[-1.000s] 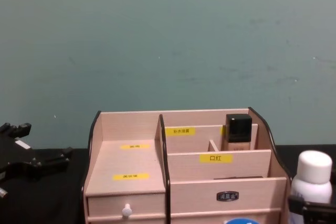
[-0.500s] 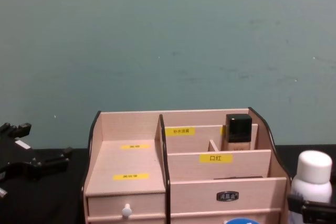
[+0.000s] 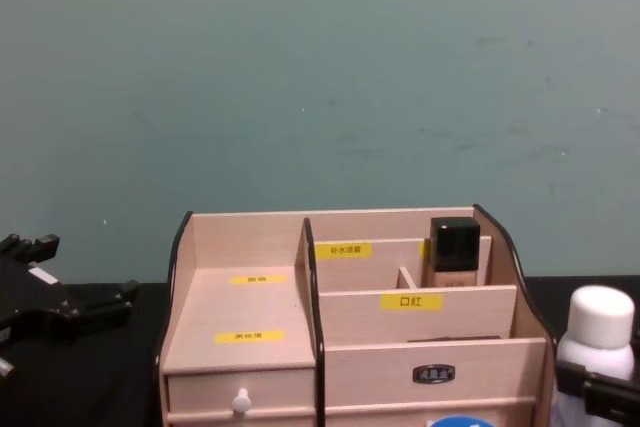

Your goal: Pick up the facial cleanser and watermelon frost from the table and place them into the tiered storage box.

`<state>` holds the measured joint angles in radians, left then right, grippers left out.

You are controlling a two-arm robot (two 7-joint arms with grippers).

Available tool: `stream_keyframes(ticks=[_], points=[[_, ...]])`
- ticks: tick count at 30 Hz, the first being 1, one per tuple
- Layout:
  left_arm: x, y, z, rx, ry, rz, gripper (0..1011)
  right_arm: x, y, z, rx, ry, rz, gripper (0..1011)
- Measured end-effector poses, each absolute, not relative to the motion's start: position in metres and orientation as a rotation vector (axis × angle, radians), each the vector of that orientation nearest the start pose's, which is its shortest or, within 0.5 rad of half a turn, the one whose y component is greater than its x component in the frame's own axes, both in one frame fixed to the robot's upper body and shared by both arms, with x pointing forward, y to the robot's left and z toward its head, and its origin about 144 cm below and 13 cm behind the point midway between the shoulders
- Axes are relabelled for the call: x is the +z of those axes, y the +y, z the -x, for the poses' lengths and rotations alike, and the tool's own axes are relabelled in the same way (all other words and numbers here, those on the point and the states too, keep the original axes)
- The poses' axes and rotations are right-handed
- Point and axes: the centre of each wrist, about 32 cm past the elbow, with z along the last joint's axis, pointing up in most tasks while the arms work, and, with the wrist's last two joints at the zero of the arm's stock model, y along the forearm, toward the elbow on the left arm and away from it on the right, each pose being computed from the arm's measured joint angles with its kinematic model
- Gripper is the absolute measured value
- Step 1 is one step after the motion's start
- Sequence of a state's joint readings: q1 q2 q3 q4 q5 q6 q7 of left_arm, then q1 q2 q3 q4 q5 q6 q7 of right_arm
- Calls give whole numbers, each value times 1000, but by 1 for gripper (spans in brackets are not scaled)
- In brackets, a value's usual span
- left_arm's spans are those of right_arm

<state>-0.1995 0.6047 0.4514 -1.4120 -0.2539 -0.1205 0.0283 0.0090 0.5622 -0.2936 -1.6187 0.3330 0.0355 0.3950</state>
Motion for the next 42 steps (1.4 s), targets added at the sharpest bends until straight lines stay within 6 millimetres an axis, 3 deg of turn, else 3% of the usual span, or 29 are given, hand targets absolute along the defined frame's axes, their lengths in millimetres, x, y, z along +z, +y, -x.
stream_keyframes(ticks=[20,32,42], points=[[1140,310,-489,1248,-285,-304,1010,1156,-300,-447,-888,-37,261,606],[1140,310,-489,1248,-285,-304,1009,1195,-304,-443,-868,-121,258,606],[1140,310,-489,1248,-285,-304,1010,1230,-295,-444,-811,-181,206,606]])
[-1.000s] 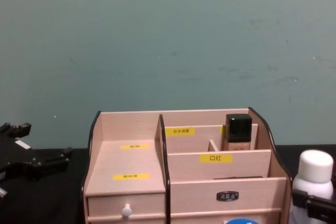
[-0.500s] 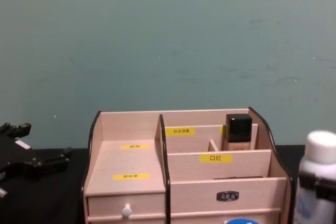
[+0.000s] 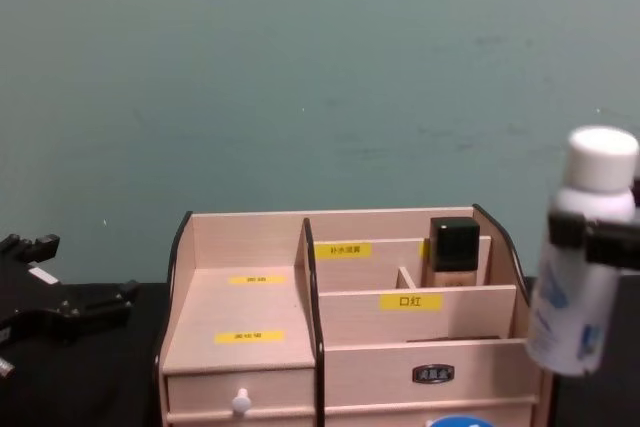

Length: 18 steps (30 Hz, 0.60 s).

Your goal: Pick up the facial cleanser and watermelon frost from the table and place them into the tiered storage box.

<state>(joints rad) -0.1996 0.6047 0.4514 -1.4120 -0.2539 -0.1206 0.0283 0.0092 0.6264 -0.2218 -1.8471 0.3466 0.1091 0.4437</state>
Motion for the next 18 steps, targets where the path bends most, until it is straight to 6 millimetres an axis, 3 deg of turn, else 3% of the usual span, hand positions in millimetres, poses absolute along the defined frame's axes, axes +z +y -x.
stream_keyframes(ticks=[6,18], points=[[1140,310,-489,1248,-285,-304,1009,1241,-282,-455,-776,-203,171,606],[1140,310,-489,1248,-285,-304,1010,1240,-248,-489,-729,-214,131,606]])
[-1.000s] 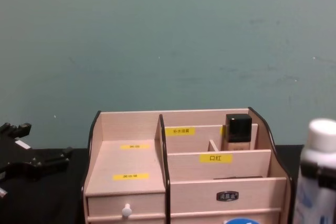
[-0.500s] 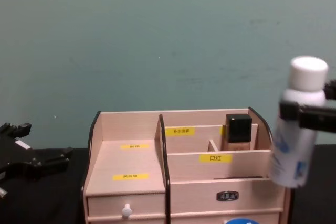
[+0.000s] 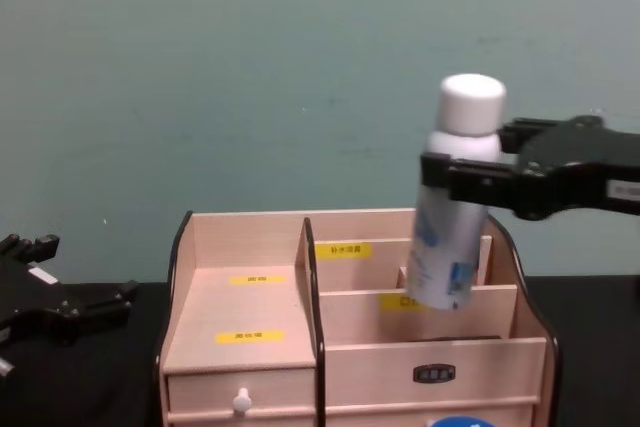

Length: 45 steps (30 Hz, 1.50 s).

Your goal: Pick up the facial cleanser and watermelon frost from the table and place them into the tiered storage box.

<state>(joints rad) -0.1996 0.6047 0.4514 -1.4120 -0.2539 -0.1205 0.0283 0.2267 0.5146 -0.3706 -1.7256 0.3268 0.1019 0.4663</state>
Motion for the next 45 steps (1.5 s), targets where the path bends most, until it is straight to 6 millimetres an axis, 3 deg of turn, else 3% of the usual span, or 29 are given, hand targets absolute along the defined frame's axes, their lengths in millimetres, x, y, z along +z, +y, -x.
stream_keyframes(ticks=[14,24,45], points=[[1140,310,-489,1248,-285,-304,1010,1232,-215,-525,-718,-238,129,606],[1140,310,-489,1248,-285,-304,1010,1228,-209,-545,-763,-236,117,606],[1140,310,-489,1248,-285,-304,1010,1224,-200,-563,-763,-225,117,606]])
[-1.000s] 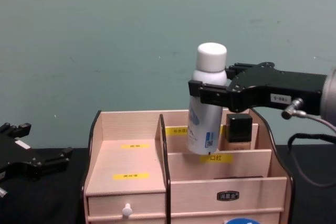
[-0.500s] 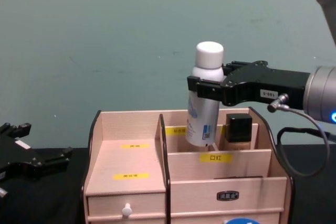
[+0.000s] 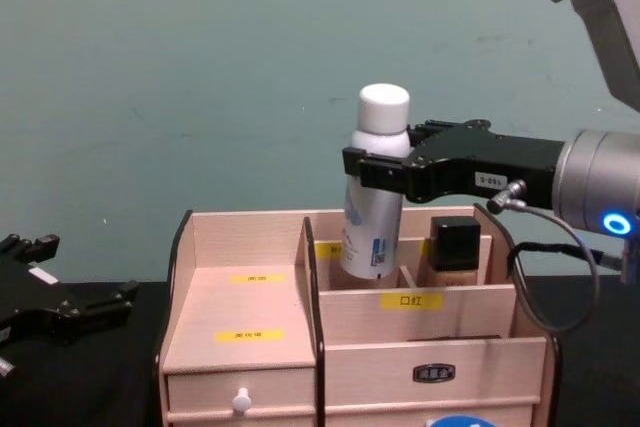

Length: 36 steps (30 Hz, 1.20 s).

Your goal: Pick up the facial cleanser and watermelon frost from the table and place them into the tiered storage box.

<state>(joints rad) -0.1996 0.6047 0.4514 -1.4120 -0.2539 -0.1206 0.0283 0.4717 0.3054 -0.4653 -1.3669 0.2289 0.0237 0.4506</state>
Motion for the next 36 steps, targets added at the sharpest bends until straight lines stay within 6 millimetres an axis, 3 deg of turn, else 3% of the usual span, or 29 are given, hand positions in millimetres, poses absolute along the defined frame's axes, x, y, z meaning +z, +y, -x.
stream_keyframes(ticks=[36], points=[[1140,310,-489,1248,-285,-304,1010,1212,-195,-576,-748,-185,131,606]])
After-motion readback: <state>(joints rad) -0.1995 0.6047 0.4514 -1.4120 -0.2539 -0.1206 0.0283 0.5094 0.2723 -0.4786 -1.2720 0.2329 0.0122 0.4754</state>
